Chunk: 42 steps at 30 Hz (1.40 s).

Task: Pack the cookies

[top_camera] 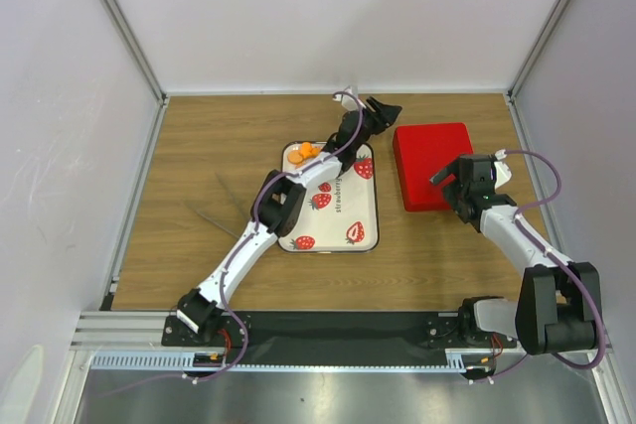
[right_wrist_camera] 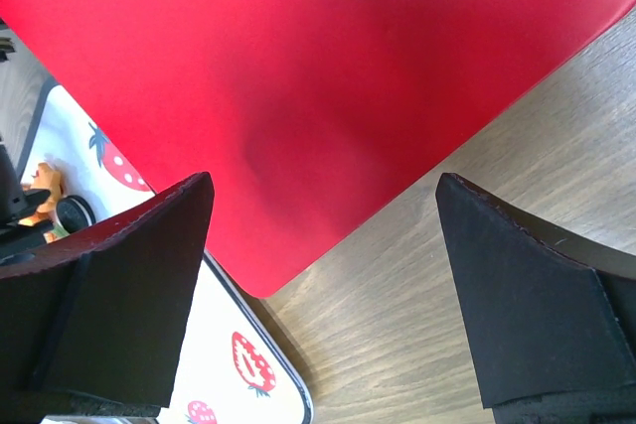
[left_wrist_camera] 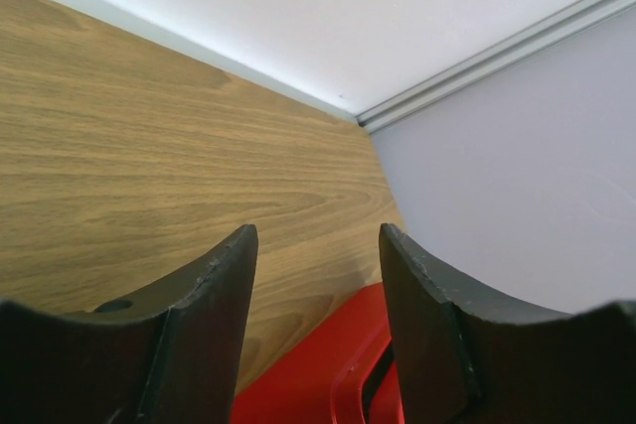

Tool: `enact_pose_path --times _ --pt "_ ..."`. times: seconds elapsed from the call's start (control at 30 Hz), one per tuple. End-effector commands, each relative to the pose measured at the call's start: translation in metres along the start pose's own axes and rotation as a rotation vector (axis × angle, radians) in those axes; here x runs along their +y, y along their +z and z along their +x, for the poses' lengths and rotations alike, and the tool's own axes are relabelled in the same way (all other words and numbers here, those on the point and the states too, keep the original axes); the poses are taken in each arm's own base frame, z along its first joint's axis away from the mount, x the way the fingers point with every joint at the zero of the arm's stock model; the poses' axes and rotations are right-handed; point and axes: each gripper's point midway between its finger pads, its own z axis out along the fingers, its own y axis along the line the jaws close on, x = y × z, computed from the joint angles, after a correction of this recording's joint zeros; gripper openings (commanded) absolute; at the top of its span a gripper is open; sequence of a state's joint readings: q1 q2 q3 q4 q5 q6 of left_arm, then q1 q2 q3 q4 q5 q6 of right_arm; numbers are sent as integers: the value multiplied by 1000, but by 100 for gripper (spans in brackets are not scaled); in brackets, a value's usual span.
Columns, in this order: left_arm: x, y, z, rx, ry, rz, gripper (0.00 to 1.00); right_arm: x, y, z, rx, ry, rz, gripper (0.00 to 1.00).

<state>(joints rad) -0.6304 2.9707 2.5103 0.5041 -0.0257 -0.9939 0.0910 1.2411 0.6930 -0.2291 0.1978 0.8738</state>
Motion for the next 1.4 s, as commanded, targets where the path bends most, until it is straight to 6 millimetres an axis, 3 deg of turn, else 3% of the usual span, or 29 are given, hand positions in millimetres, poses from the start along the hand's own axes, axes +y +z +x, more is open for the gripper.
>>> enact_pose_path --times 0.0,0.7,1.13,1.37 --pt "-30 3 -4 -44 -8 75 58 9 2 -11 -43 30 -30 100" --pt "-38 -3 19 14 -18 92 56 11 8 -24 -41 35 -38 99" --pt "-71 -16 21 74 -30 187 50 8 17 -32 -43 -20 -9 100" --pt "-76 -24 26 105 -31 198 48 8 19 -33 -38 -36 0 100"
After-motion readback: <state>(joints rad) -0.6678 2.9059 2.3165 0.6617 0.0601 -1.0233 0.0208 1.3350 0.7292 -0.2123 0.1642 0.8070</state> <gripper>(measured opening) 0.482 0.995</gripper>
